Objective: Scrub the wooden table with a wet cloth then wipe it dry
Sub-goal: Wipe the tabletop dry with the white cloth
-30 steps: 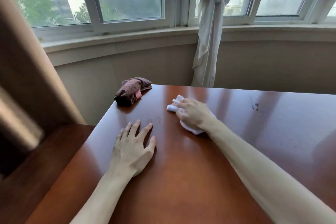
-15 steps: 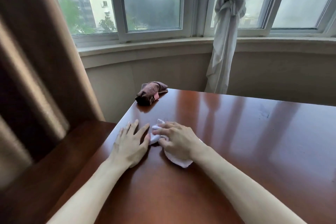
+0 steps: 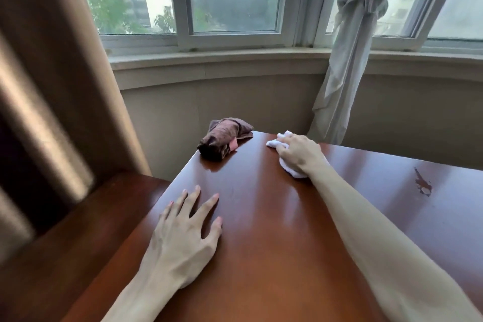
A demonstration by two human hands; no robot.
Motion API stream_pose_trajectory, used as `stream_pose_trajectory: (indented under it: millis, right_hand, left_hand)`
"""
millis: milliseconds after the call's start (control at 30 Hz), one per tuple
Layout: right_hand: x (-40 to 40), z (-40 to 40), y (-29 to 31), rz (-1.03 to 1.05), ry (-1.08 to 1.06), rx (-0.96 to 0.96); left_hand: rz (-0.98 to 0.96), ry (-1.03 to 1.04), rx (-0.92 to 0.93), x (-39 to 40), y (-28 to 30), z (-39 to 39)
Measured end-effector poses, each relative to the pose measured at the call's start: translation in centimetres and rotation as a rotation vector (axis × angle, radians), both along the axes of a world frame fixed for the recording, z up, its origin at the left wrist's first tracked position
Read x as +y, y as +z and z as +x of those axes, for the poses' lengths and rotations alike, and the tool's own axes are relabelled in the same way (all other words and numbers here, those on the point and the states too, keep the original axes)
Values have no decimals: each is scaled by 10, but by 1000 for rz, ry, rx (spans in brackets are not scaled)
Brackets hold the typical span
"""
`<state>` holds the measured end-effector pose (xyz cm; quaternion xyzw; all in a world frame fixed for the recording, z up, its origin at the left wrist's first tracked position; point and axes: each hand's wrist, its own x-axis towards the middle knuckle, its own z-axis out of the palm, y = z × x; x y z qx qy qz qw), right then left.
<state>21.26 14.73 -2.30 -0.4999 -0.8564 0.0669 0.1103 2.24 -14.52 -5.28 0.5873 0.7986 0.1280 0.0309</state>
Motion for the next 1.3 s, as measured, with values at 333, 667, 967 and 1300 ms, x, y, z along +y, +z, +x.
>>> stream_pose_trajectory:
  millis: [333, 667, 967, 1300]
  right_hand:
    - [-240, 52, -3, 46, 349, 87]
    - [-169, 127, -1, -29, 186, 35]
    - [23, 142, 8, -49, -163, -54]
    - [-139, 135, 3, -9, 73, 3]
  left_hand:
    - [-92, -33, 150, 15, 15, 17]
    - [-55, -142, -73, 46, 13, 96]
    - [-49, -117, -27, 48, 8, 95]
    - [-72, -121, -25, 49, 9, 96]
